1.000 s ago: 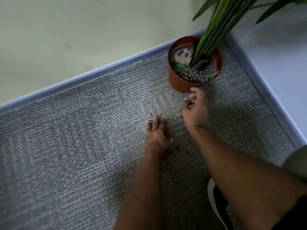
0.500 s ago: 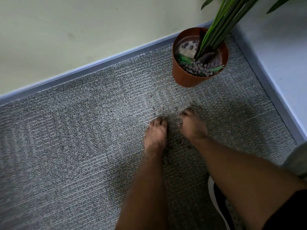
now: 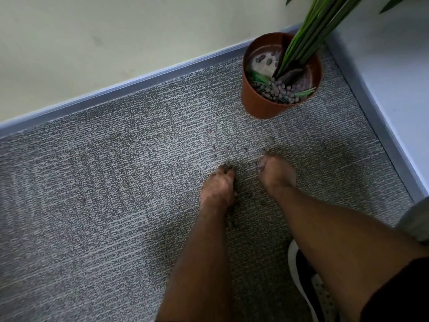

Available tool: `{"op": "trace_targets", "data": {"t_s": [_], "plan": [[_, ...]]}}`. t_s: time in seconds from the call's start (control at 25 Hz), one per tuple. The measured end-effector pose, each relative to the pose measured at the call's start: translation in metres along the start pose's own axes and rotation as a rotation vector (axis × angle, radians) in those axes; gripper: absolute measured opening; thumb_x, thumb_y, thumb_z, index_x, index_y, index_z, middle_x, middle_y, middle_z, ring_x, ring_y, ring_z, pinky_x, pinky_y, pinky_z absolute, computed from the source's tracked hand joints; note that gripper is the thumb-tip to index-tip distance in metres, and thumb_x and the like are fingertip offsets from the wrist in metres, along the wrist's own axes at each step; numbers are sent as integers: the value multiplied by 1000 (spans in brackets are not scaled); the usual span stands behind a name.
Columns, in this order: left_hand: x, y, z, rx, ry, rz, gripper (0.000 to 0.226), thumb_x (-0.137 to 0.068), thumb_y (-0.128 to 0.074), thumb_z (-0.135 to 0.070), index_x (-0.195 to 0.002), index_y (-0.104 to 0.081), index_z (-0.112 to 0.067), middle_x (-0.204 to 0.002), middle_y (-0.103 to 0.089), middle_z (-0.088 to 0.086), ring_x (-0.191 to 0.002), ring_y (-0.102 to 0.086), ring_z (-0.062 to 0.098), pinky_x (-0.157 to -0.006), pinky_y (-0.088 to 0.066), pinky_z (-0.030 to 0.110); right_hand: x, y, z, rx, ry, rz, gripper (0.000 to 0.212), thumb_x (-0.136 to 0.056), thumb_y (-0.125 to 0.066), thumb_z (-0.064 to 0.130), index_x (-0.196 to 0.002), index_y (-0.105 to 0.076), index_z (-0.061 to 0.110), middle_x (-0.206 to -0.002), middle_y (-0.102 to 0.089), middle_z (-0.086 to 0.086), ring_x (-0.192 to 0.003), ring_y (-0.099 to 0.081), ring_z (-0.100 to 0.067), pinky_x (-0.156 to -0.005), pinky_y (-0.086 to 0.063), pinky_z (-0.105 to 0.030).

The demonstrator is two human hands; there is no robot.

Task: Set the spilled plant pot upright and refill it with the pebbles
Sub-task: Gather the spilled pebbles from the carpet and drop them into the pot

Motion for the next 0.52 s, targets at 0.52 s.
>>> {"op": "trace_targets", "data": {"t_s": [0.52], "plan": [[4,-7,-16,-145,-83,124,32,-89,-68,-14,-120,-64,-9,-124,-66,15,-110,-67,34,-93,-57,44,4,-6,-45,-483,-472,-18,10,-82,-73,8,-90,-77,14,-91,-76,-10,-88,-73,-26,-76,-59,-33]]}}
Point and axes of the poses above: each hand's wrist, its own x-axis away from the middle knuckle, its own y-axis out of the back of the hand, z = x × y, the point moved 8 cm from there along -x, towards the middle knuckle
